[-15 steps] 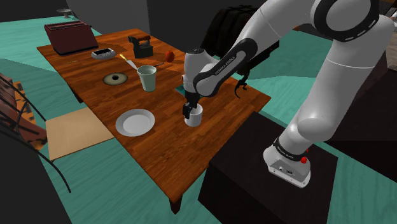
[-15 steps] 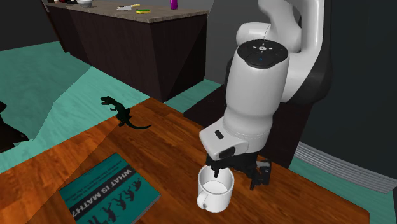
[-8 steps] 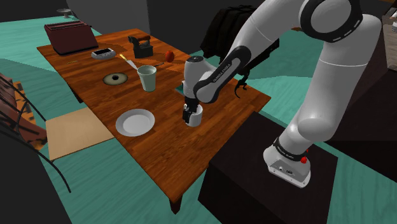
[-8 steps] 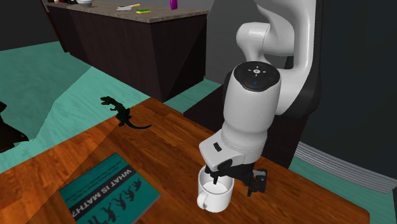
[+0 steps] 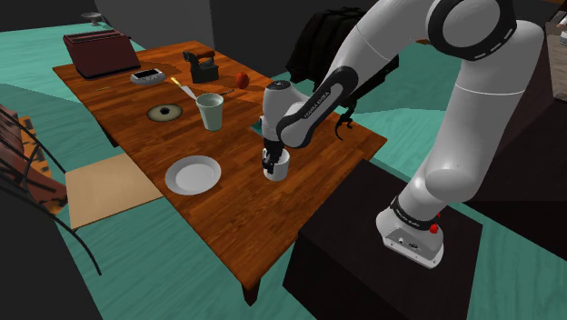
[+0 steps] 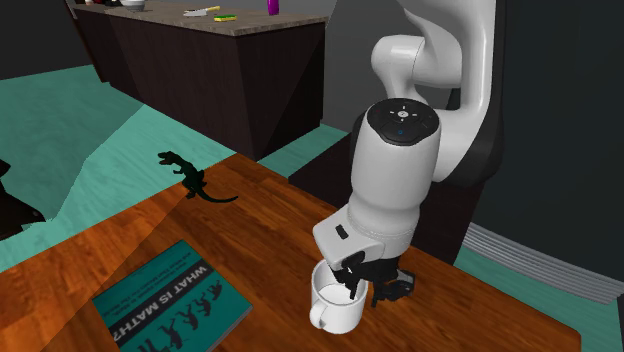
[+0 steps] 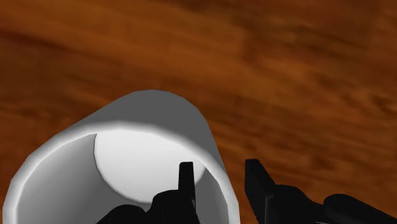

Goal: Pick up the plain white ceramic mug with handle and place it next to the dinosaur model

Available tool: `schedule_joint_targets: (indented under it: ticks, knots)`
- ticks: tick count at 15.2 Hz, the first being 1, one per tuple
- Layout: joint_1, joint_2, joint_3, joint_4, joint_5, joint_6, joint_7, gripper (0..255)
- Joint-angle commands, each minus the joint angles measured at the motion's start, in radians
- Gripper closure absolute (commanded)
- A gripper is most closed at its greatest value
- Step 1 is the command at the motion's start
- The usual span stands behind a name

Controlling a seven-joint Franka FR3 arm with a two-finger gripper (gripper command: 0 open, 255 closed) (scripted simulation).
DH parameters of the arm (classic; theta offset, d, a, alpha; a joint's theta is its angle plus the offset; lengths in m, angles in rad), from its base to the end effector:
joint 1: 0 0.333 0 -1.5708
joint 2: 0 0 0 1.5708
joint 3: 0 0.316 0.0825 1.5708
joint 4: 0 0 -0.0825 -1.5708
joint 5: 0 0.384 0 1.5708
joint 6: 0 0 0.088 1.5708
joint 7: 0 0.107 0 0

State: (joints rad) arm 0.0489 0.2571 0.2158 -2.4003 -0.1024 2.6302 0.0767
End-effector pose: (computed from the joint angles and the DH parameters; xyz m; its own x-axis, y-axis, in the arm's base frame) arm 0.4788 0.1358 0.2099 0.9632 0.2682 -0.0192 0.2681 -0.9634 -0.0047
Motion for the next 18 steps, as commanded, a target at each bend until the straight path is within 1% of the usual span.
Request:
schedule_joint_targets:
  ticks: [1,8,18]
  knots:
    - [0.0,0.0,0.0,0.0,0.0,0.0,0.0,255]
    - [0.0,0.0,0.0,0.0,0.0,0.0,0.0,255]
    - [-0.015,-0.127,0.023,0.004,0.059,-0.128,-0.041,255]
